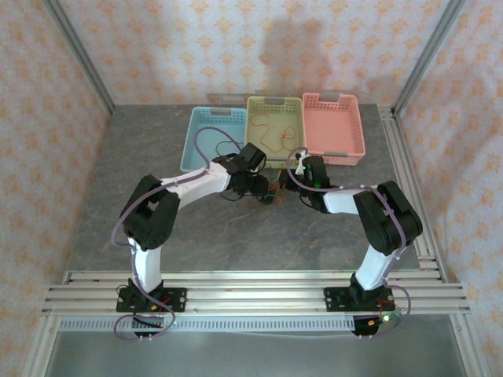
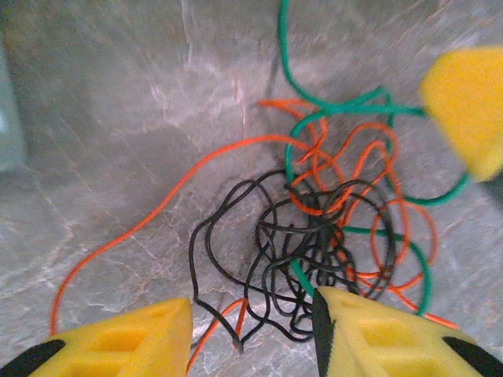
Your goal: Untangle the cables
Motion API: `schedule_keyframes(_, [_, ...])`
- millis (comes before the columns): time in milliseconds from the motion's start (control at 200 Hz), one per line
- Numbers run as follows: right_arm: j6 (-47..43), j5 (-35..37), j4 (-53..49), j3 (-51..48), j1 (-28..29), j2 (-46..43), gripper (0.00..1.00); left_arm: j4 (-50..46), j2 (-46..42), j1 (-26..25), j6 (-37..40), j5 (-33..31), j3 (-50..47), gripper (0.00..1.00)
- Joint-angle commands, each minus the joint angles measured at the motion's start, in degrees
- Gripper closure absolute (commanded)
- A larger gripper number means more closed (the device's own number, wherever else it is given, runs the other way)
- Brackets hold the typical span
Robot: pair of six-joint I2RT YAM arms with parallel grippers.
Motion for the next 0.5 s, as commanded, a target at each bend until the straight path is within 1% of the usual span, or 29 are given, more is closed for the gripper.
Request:
schedule_keyframes(0, [0.1,1.9,0.9,-0.5,-0.4,-1.2,1.0,-1.5,0.8,0.3,-0.7,1.3,0.5,0.56])
schedule_keyframes(195, [0.1,1.9,0.9,-0.4,-0.4,-1.1,1.0,-4.0,2.8,0.5,-0.7,1.8,2.6,0.58])
schedule_keyframes(310, [0.2,1.8,0.8,-0.4,-0.5,-1.0,1.0,-3.2,2.3,0.5,-0.7,2.0,1.9,0.64])
schedule_keyframes(495, [0.1,1.8,0.6,-0.4,-0.4,-1.1,1.0,-1.9,1.8,0.5,-0.7,2.3,1.1,0.77])
